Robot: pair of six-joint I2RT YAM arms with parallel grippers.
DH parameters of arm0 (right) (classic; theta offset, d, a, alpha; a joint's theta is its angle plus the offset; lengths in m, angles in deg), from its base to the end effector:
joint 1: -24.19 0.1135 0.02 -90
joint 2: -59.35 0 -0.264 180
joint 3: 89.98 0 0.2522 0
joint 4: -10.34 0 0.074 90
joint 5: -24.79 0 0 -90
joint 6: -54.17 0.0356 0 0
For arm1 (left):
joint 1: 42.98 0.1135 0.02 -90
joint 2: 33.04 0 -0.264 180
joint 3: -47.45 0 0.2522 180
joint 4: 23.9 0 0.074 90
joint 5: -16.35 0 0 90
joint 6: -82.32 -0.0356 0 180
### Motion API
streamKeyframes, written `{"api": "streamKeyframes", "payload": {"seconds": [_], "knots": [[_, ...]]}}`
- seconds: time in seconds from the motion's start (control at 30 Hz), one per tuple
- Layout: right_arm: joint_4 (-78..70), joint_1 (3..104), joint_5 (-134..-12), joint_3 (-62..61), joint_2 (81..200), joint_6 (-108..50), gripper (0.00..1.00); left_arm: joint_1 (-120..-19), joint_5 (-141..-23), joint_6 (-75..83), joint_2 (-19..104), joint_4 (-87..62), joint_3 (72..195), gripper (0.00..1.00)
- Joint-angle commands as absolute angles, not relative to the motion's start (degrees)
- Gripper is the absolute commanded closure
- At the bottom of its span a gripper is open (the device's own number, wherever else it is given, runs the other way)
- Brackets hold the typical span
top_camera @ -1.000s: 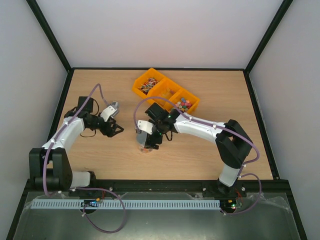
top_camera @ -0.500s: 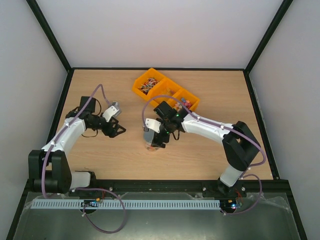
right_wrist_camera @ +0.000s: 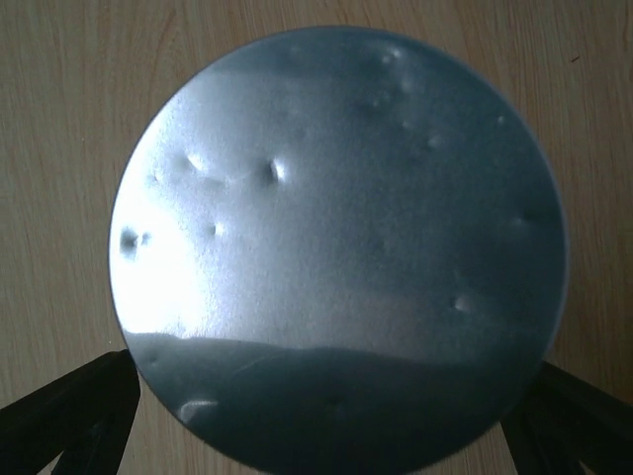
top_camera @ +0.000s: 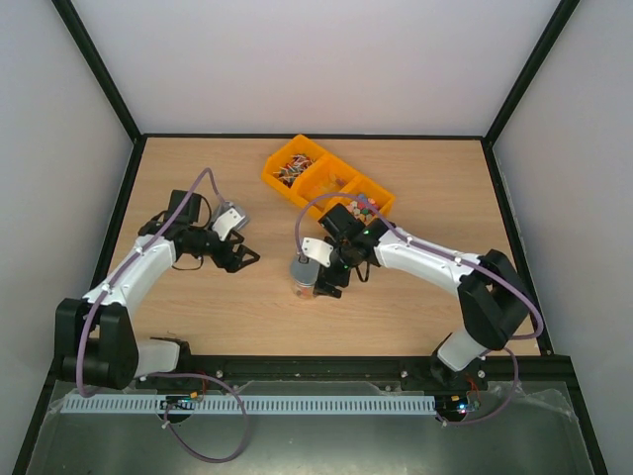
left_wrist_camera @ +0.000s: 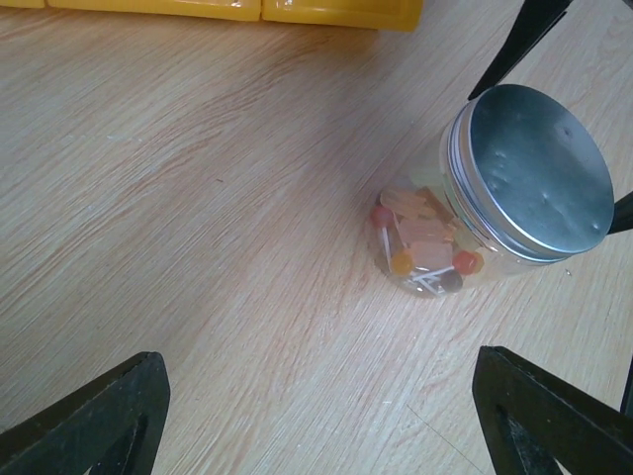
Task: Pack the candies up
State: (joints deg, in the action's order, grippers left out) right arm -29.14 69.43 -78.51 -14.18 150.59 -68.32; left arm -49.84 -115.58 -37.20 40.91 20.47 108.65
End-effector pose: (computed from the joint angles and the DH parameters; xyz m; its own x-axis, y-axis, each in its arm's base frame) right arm 0.2274 0.2410 0.2214 -0.0649 -0.8078 -0.5859 -0.9709 0.1867 -0.1499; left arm 0.2429 -0.0532 0.2272 -0.5043 0.4299 -0.7489 0.8016 0.5556 -0.2208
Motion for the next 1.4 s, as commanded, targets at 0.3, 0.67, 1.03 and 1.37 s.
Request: {"api": "streamKeyframes", "payload": {"seconds": [0.3, 0.67, 1.03, 1.37], "knots": [[-35.79, 61.58, -84.81, -21.25, 135.83, -67.80, 0.02, -54.98, -115.55, -35.57, 40.56, 24.41, 113.40, 0.26], [-24.51, 61.55, -98.07, -16.30, 139.47, -50.59, 0.54, -66.16, -119.48, -29.27, 45.38, 17.89, 115.58, 0.83], [-22.12, 61.52, -97.66, -13.10, 148.27, -50.79, 0.66, -68.88, -120.74, -28.90, 53.73, 14.76, 118.26, 0.94], [-20.67, 61.46, -97.24, -15.36, 150.26, -51.56, 0.67, -69.26, -121.45, -28.71, 55.91, 13.15, 115.71, 0.97]]}}
